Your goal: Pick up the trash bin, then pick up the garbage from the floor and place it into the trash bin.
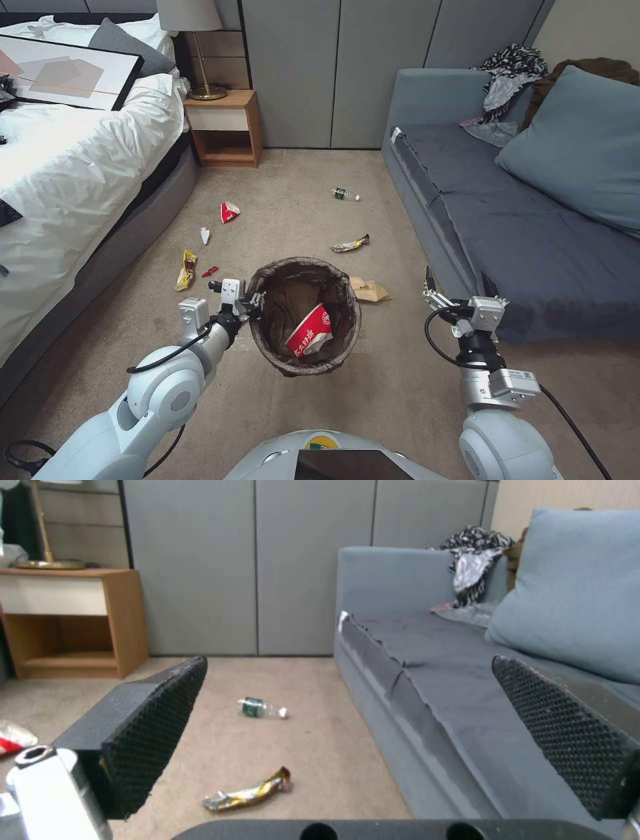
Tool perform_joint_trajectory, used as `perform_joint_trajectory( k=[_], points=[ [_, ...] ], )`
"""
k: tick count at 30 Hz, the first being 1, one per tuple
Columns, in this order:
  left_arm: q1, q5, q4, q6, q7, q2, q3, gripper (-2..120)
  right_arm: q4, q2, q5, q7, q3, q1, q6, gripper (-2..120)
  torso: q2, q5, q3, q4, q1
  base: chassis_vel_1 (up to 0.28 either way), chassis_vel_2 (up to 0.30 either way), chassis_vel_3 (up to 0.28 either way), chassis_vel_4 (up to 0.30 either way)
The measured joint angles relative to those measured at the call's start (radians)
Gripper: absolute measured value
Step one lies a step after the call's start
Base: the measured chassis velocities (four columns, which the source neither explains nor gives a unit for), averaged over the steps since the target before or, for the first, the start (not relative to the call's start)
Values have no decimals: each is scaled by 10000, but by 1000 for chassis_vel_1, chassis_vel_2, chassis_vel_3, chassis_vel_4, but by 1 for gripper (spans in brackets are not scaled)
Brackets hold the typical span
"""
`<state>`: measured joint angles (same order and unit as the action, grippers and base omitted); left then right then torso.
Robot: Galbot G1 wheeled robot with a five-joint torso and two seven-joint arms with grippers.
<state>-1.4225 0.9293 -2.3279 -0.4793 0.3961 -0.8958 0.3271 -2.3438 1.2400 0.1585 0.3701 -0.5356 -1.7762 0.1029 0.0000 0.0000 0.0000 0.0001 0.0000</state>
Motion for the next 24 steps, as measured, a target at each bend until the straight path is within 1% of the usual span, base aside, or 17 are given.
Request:
perform_joint_trajectory(
  k=[10, 24],
  points=[
    [-202, -121, -87, 7, 45, -91, 163, 5, -69, -45, 135, -56, -49, 28, -55, 100, 0, 0, 0, -1, 0, 0, 0, 0, 0],
    [-367, -371, -99, 57, 61, -271, 336, 5, -122, -180, 583, -507, 23, 221, 51, 100, 0, 0, 0, -1, 0, 0, 0, 0, 0]
  ],
)
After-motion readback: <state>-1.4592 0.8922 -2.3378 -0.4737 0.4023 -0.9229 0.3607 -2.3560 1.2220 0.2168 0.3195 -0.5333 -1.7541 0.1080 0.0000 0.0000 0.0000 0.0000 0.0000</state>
